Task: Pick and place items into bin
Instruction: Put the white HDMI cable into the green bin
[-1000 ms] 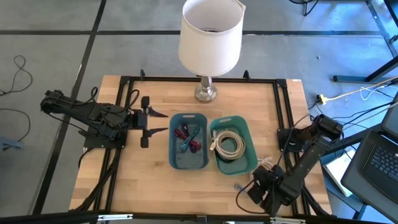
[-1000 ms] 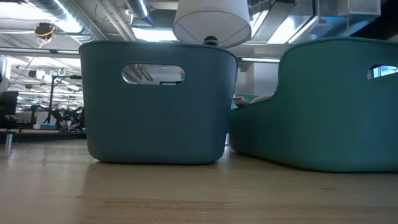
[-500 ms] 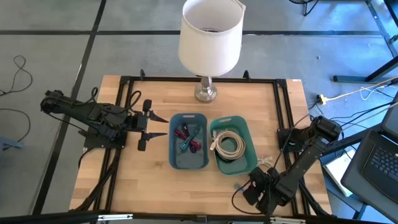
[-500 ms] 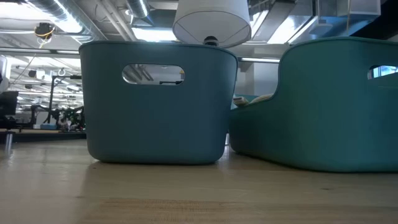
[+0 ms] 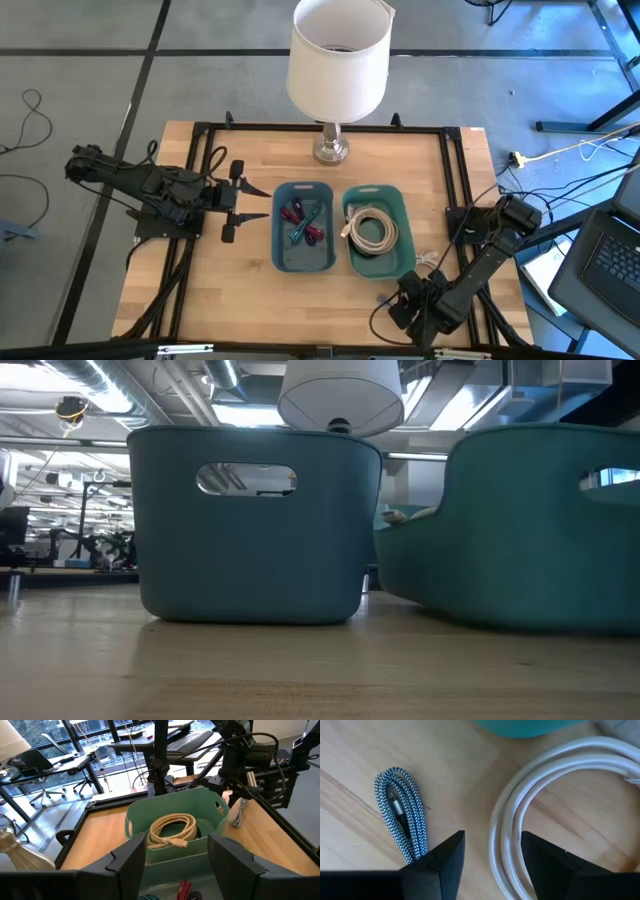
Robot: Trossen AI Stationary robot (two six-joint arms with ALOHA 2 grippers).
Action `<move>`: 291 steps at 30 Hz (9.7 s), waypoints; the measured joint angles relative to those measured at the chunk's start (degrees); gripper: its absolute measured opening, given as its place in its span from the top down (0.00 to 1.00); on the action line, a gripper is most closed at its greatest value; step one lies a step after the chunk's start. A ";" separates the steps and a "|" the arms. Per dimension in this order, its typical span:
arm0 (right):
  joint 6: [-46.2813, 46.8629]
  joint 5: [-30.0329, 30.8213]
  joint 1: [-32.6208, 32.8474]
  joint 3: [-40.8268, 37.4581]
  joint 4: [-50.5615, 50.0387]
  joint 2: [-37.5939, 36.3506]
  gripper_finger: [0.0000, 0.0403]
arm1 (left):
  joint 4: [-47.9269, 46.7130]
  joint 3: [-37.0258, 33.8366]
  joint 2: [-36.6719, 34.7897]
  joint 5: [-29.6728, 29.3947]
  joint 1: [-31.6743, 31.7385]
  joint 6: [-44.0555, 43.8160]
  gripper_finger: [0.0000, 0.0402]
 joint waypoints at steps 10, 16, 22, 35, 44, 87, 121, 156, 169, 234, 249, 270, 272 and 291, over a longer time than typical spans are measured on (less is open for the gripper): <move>-0.61 3.25 -0.07 2.26 -2.53 0.44 0.61 | 0.00 0.00 0.00 -0.02 0.00 -0.13 0.49; -3.25 4.67 0.20 7.27 -5.69 0.35 0.67 | 0.00 0.00 0.00 -0.02 0.00 -0.87 0.49; -0.67 1.96 2.86 9.04 -4.96 0.33 0.68 | -0.02 0.00 0.00 0.04 0.00 -1.02 0.49; 4.46 -5.41 4.44 8.24 -11.74 0.28 0.68 | -0.02 0.00 0.00 0.15 0.01 -1.01 0.49; 3.48 -5.54 4.44 8.24 -12.04 1.26 0.68 | -0.02 0.00 0.00 0.17 0.01 -1.01 0.49; -9.90 -11.39 0.24 8.20 -10.61 6.23 0.41 | -0.01 0.00 0.02 0.17 0.01 -0.97 0.49; -2.57 -12.18 1.16 25.55 -34.18 6.23 1.00 | -0.02 0.00 0.00 0.20 0.01 -0.98 0.49; -4.39 -24.66 2.18 8.39 -12.68 6.95 0.31 | -0.22 0.00 0.00 2.12 0.02 -2.49 0.49; -4.57 -13.77 2.12 14.88 -15.52 6.97 0.37 | -0.02 0.00 0.00 2.16 0.02 -2.49 0.49; 2.87 1.11 2.40 39.00 -37.14 7.69 0.96 | -1.29 0.00 0.00 2.32 0.00 -3.98 0.49; -32.26 25.09 -8.72 47.63 -37.12 7.63 0.96 | -1.27 0.00 0.00 2.32 0.02 -3.98 0.49; -67.58 7.27 -34.23 46.68 -32.20 7.61 0.96 | -6.33 0.01 0.00 2.34 0.01 -6.08 0.49; -67.59 6.49 -34.21 45.01 -31.28 7.45 0.96 | -6.68 0.00 0.00 2.34 0.00 -6.09 0.49; -66.20 0.86 -34.80 22.64 -13.05 7.21 0.95 | -6.38 0.00 0.02 2.34 0.02 -5.95 0.49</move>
